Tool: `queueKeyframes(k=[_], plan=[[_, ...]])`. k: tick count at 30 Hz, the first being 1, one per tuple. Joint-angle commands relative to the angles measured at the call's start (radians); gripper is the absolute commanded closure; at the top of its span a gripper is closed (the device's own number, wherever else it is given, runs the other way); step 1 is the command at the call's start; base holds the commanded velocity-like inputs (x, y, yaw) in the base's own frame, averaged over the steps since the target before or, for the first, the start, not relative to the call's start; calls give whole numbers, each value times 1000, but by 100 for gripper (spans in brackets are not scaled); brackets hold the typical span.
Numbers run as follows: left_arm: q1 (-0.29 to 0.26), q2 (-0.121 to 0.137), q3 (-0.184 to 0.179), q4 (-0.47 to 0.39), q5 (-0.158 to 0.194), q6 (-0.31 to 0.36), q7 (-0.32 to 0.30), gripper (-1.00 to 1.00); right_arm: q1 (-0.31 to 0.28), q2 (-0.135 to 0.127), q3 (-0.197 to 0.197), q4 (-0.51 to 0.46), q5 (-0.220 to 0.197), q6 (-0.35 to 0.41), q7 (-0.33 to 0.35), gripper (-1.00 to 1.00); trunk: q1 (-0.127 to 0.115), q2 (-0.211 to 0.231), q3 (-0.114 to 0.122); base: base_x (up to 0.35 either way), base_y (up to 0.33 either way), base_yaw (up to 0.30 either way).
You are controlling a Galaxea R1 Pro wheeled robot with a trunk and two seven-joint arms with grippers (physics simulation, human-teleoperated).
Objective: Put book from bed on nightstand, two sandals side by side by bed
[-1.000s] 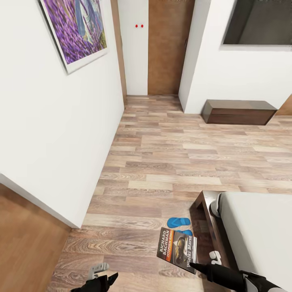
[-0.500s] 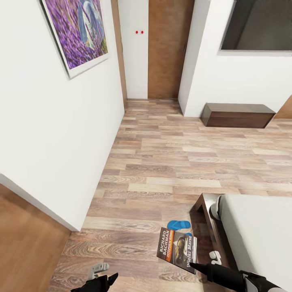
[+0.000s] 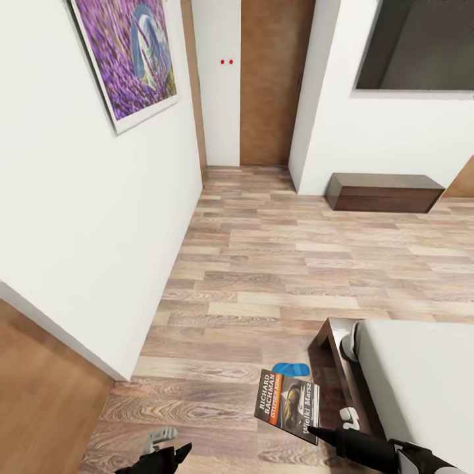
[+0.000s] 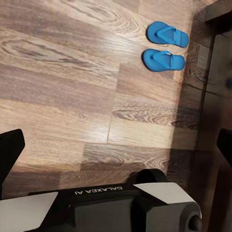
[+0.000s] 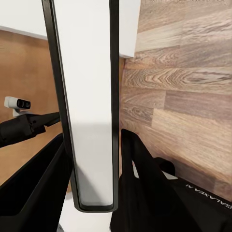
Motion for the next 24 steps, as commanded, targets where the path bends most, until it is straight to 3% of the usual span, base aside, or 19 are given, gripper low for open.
queueKeyframes(k=[1, 24], plan=[[-1, 1, -8, 1, 6, -6, -1, -100, 0, 0, -9, -1, 9, 6, 3, 100, 0, -1, 1, 0, 0, 0], [-1, 1, -8, 1, 6, -5, -1, -100, 0, 0, -9, -1, 9, 6, 3, 100, 0, -1, 38, 0, 0, 0]])
